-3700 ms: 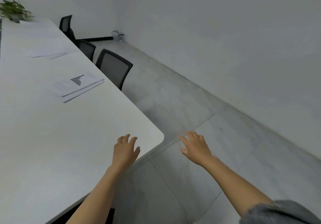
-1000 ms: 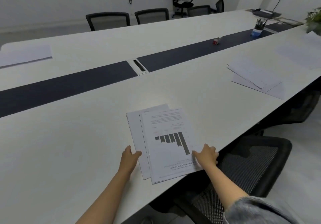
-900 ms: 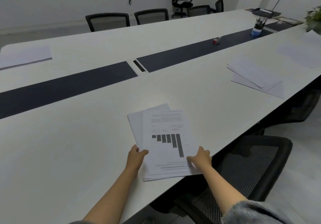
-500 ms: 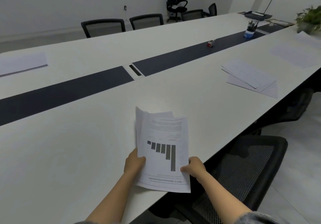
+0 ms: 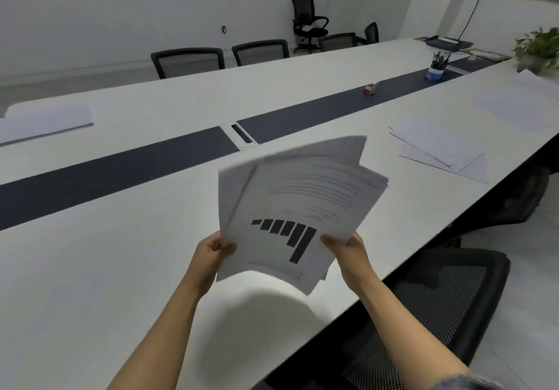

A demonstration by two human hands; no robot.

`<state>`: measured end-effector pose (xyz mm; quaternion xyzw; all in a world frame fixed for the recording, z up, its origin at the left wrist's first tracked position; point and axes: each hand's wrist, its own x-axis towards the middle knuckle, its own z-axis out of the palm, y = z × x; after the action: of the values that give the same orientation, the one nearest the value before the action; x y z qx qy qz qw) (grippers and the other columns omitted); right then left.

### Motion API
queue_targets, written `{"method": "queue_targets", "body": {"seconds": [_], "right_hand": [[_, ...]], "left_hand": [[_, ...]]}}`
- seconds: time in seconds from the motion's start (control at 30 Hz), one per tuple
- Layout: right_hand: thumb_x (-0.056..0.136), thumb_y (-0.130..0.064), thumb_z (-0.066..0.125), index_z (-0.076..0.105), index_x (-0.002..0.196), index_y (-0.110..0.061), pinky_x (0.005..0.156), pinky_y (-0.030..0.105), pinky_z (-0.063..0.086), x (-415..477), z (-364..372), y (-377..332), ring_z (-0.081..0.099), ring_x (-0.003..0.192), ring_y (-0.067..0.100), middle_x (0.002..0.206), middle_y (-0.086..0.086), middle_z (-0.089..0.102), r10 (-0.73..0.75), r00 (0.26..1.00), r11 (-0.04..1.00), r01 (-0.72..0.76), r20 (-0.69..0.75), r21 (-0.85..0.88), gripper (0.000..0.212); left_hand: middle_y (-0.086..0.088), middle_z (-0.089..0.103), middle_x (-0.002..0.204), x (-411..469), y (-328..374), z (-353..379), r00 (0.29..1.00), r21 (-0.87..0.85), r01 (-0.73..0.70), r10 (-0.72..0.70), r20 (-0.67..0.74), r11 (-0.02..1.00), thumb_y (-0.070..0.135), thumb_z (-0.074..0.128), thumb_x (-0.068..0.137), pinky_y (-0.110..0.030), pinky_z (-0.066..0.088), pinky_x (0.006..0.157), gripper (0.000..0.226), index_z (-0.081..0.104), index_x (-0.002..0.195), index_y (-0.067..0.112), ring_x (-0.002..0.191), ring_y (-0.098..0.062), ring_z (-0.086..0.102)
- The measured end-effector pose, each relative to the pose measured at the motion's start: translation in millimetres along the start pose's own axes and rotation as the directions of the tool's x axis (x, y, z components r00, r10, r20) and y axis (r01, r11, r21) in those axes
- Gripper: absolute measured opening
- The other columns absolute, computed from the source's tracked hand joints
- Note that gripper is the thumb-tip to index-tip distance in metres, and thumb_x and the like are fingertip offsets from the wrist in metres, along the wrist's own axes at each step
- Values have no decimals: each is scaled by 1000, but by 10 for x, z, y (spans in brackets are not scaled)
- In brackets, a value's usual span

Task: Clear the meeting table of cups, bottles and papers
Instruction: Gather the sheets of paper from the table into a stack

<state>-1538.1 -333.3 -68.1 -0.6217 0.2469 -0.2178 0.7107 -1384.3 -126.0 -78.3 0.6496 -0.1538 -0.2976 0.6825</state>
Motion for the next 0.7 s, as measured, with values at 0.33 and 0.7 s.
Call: {"method": "queue_targets", "body": {"seconds": [0.33,0.7], "right_hand": [[67,-16,67,64,109,-17,83,28,54,48,237,-162,66,102,20,110,4,70,4,994,997,5,108,-82,42],[71,-16,66,68,94,-27,85,30,52,-66,181,-285,66,97,17,99,-5,72,1,997,994,-10,-80,-106,25]], "left_hand": [[4,65,98,65,260,-97,987,59,-161,161,-1,985,19,63,63,-17,56,66,36,58,98,28,85,-9,65],[10,71,69,261,352,144,991,109,-126,120,63,986,34,62,68,-42,53,74,15,65,79,24,78,-25,62]]}}
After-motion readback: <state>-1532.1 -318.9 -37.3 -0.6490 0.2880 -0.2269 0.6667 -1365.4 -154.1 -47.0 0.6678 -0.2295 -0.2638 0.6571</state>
